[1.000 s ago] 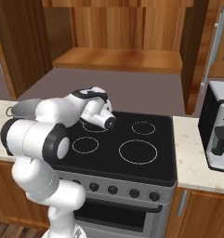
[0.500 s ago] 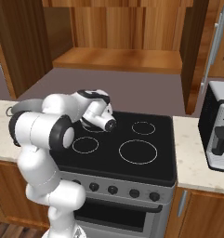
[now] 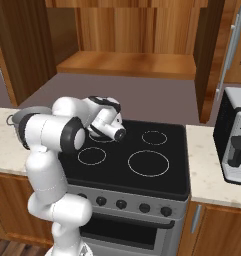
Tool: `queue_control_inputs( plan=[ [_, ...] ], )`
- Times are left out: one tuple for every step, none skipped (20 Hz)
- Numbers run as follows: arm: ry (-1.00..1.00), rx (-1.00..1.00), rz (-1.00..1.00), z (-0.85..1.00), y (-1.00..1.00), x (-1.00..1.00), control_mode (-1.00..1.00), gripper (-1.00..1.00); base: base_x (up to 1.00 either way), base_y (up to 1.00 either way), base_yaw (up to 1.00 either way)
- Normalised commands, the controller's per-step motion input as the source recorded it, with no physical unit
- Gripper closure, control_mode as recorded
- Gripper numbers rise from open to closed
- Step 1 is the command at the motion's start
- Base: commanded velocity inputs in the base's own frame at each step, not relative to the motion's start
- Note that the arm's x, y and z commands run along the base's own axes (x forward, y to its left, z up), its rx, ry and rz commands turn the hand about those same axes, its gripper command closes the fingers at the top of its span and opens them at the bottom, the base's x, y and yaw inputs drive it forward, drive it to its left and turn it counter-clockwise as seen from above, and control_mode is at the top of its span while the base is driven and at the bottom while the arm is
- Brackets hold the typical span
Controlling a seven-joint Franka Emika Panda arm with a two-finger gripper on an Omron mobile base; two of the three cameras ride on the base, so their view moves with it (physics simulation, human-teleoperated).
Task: Pick the kettle from the cabinet and place it on a stove burner. Then pick the pot from the counter and place it on another stove burner. Finally, turn both burners on.
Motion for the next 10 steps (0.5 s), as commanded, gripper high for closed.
queue_control_inputs(
  plan=[
    [0.06, 0.00, 0.00, -0.09, 0.01, 0.00, -1.00, 1.00, 0.00, 0.00, 0.00],
    [0.03, 0.00, 0.00, -0.10, 0.00, 0.00, -1.00, 1.00, 0.00, 0.00, 0.00],
    [0.00, 0.00, 0.00, -0.16, 0.00, 0.05, -1.00, 1.00, 0.00, 0.00, 0.00],
    [0.00, 0.00, 0.00, -0.16, 0.00, 0.05, -1.00, 1.00, 0.00, 0.00, 0.00],
    [0.00, 0.00, 0.00, -0.12, 0.00, 0.12, -1.00, 1.00, 0.00, 0.00, 0.00],
    [0.00, 0.00, 0.00, -0.10, 0.00, 0.12, -1.00, 1.00, 0.00, 0.00, 0.00],
    [0.00, 0.00, 0.00, -0.08, 0.00, 0.14, -1.00, 1.00, 0.00, 0.00, 0.00],
    [0.00, 0.00, 0.00, -0.10, 0.00, 0.13, -1.00, 1.00, 0.00, 0.00, 0.00],
    [0.00, 0.00, 0.00, -0.08, 0.00, 0.22, -1.00, 1.00, 0.00, 0.00, 0.00],
    [0.00, 0.00, 0.00, -0.07, 0.00, 0.23, -1.00, 1.00, 0.00, 0.00, 0.00]
  ],
)
